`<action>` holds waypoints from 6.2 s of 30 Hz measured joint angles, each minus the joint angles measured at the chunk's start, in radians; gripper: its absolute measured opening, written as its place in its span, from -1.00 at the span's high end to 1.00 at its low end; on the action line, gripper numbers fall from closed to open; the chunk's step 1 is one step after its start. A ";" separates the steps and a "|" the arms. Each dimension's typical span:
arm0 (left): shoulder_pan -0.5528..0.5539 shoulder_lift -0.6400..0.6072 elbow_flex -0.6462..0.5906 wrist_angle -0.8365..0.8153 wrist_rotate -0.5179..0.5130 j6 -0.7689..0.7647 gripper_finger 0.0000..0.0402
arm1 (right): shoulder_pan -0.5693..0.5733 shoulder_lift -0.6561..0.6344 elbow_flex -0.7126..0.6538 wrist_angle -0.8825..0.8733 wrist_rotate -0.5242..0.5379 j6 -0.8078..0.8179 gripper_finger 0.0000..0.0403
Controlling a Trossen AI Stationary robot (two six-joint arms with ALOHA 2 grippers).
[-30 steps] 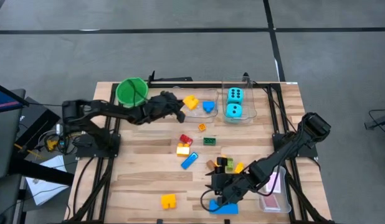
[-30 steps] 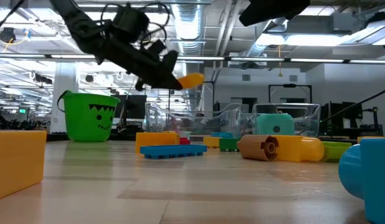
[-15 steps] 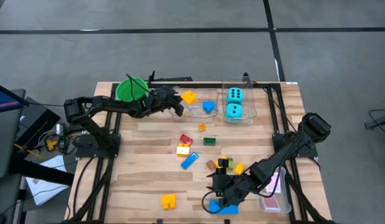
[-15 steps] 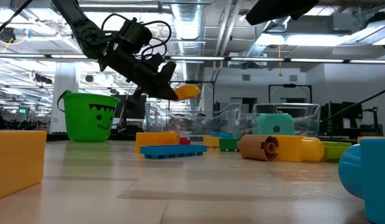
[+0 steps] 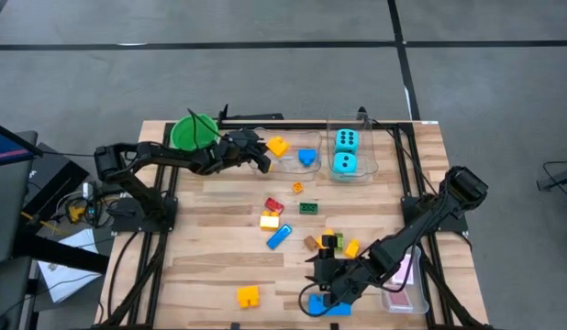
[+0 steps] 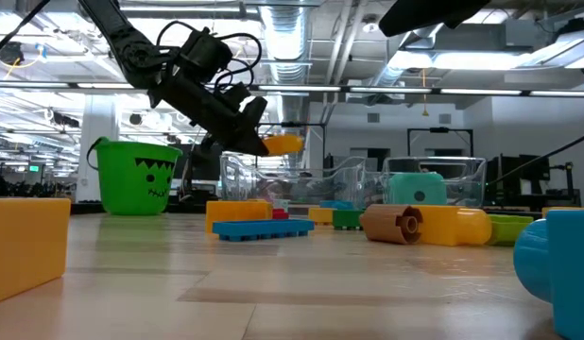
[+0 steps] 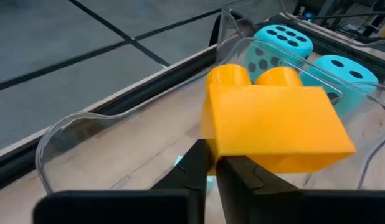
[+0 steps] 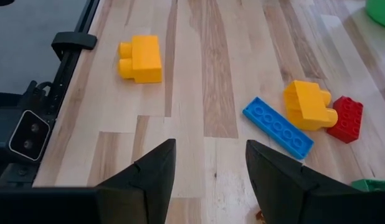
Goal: Pick & Place Toys
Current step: Put the yellow gamepiece into the left transparent bin
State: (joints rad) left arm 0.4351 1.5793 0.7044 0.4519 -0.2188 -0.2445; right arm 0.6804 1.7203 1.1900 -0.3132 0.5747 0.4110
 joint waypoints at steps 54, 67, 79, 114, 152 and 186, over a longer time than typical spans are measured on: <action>-1.162 -0.274 -0.001 -0.411 -0.147 -0.255 -0.98 | 0.031 0.000 -0.001 -0.014 0.002 0.053 0.08; -1.288 0.078 -0.001 -0.101 -0.253 -0.371 -0.99 | 0.031 0.000 -0.001 -0.016 0.000 0.053 0.08; -1.345 0.218 0.001 -0.028 -0.354 -0.406 -0.99 | 0.031 0.000 -0.001 -0.016 -0.001 0.061 0.08; -1.301 0.308 0.001 -0.064 -0.439 -0.366 -0.33 | 0.031 0.000 -0.001 -0.016 -0.001 0.061 0.08; -0.680 -0.192 0.001 -0.050 -0.525 0.270 -0.30 | 0.031 0.000 -0.001 -0.031 -0.002 0.053 0.08; -0.250 -0.157 -0.195 0.147 -0.364 0.106 -0.32 | 0.023 0.000 -0.001 -0.046 0.001 0.054 0.08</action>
State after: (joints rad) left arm 0.1850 1.4228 0.5098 0.5988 -0.5832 -0.1387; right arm 0.7036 1.7203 1.1892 -0.3587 0.5755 0.4647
